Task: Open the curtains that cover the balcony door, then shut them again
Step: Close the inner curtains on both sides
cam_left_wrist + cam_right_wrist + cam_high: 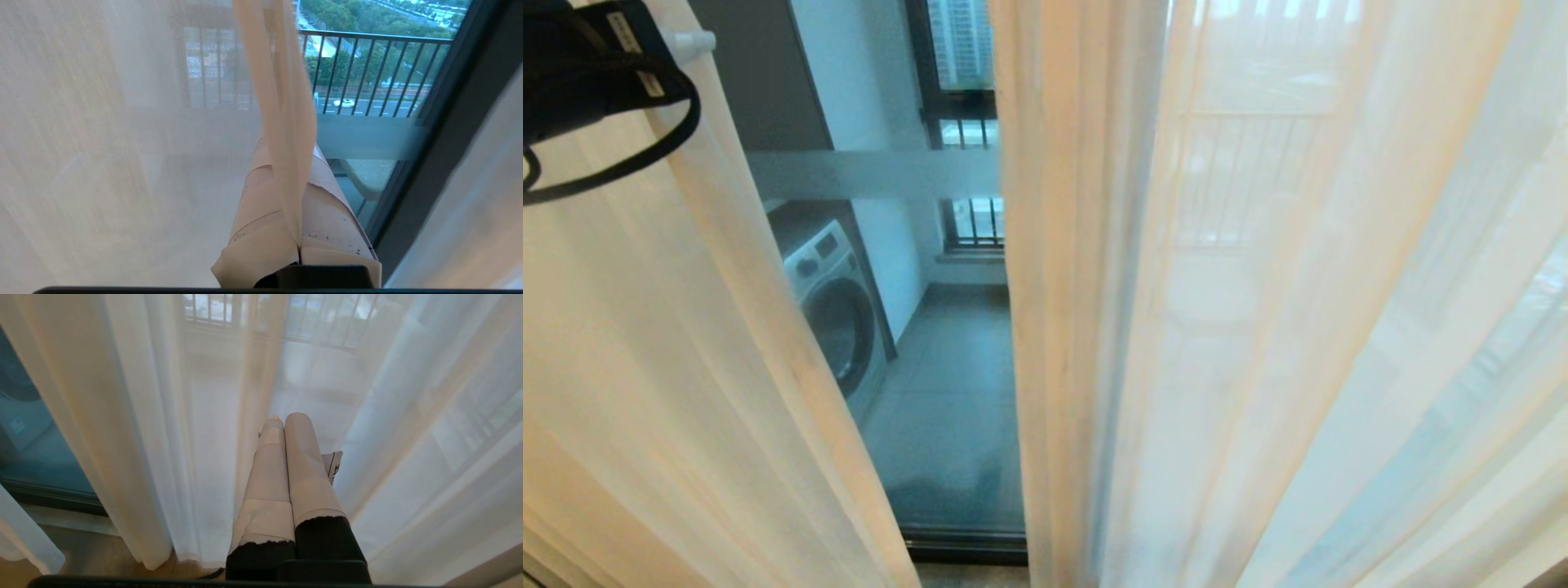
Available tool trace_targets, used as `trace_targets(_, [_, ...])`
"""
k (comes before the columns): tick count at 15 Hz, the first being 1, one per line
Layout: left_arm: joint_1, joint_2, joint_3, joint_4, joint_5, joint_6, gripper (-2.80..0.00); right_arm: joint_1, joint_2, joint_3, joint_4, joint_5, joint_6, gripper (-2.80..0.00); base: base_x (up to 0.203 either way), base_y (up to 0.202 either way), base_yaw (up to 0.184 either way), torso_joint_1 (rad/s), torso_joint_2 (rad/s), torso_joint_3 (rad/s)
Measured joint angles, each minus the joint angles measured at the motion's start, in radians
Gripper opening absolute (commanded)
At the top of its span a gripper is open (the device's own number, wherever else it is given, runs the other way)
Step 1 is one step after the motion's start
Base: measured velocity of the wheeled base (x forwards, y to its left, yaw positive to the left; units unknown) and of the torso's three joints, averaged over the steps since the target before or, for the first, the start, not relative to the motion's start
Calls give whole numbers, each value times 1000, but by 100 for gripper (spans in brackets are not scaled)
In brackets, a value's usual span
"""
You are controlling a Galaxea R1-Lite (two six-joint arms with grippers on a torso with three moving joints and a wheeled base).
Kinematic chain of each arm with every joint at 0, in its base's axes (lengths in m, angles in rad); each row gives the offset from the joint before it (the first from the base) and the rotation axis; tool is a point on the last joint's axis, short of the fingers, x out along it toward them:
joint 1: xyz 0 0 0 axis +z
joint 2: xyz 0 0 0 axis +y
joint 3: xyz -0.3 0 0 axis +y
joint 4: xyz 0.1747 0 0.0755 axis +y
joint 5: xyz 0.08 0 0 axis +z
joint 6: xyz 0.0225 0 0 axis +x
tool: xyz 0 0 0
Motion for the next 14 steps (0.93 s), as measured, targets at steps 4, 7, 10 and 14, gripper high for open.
trace_targets(4, [1,0,1,0,2,-1,-280,0,0,0,0,0,0,-280,0,-190,1,2,1,2])
trace_targets(7, [0,0,1,1,1,-1,-280,0,0,0,0,0,0,-280,0,-190,1,3,5,2])
trace_targets(10, [0,-1,6,0,2,0,-280,0,0,0,-1,0,0,-280,0,-171,0,2,3,0])
trace_targets(14, [-7,-4,5,1,1,0,-280,0,0,0,0,0,0,-280,0,-21,0,1,1,0])
